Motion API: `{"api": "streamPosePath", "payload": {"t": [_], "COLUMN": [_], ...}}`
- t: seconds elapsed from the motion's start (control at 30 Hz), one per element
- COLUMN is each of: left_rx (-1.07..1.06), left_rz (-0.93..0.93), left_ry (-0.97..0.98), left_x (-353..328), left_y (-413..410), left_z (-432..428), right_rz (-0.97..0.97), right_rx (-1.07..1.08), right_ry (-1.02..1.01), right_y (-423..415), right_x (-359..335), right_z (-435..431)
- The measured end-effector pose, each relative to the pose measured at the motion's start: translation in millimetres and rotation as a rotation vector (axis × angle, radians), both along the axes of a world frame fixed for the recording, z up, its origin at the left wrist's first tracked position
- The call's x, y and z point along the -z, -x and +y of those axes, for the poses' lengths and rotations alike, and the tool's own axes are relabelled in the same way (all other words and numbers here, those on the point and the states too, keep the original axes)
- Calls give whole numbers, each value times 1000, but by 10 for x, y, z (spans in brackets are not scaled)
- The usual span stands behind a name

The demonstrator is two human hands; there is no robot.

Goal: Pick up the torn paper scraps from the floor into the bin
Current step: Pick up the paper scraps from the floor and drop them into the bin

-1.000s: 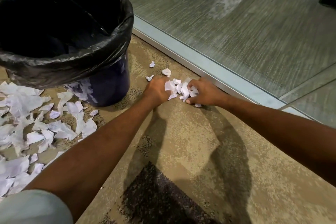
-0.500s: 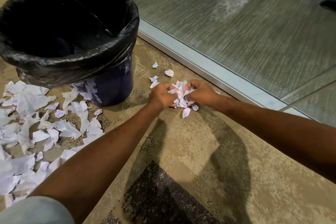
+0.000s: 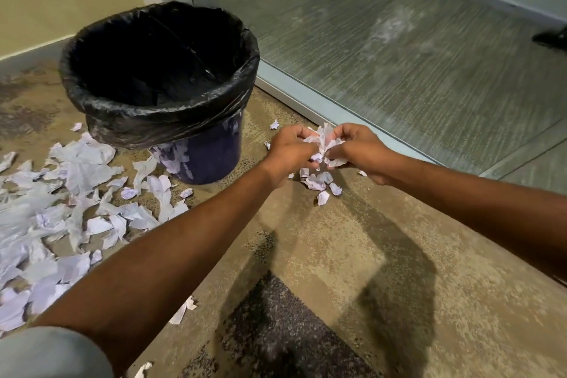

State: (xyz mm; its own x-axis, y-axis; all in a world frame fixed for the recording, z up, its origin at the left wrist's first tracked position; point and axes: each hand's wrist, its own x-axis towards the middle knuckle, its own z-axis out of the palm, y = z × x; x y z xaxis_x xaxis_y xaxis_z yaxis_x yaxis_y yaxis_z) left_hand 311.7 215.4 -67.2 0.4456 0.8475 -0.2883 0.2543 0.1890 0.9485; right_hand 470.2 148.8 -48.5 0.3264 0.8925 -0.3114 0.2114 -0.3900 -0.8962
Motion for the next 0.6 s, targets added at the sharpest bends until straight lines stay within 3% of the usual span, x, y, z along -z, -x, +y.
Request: {"api": "streamPosePath", "payload": {"t": [0.23,0.6], "left_rx": [-23,-41], "left_rz": [-80,-133], "left_ry": [-115,-264], "left_x": [-914,-2089], "left_y": [134,850], "left_z": [-6,130], "right_rz": [128,295], "right_rx": [79,-8], "right_ry": [-197,-406], "right_y": [225,864], "right_x": [-697,-1682], "right_z": [13,227]}}
